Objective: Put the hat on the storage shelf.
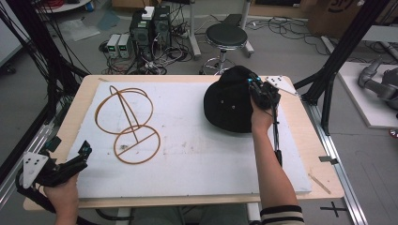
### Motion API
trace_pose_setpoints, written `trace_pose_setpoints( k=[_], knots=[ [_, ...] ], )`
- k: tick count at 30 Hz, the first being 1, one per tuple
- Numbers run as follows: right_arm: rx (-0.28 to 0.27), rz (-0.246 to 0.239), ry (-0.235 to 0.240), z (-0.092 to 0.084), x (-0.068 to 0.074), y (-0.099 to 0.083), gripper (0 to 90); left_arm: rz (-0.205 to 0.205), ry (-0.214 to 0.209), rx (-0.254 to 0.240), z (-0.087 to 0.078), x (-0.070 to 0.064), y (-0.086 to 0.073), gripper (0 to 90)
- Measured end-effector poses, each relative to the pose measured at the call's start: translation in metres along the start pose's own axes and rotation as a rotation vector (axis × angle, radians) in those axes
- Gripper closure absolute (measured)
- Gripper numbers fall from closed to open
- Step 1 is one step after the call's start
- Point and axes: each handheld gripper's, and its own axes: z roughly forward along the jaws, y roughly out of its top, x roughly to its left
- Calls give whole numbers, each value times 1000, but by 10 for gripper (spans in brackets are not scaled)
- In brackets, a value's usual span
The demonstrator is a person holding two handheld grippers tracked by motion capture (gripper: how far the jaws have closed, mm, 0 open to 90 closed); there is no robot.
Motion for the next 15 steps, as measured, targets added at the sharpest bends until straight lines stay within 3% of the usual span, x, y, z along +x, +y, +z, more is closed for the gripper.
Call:
trace_pose_setpoints(
  k=[8, 15],
  knots=[
    [-75, -7, 38, -13, 5, 26, 879, -2, -5, -3, 2, -2, 0, 54],
    [-148, -28, 93, -23, 23, 61, 877, -3, -3, -6, 2, -1, 0, 54]
  ],
)
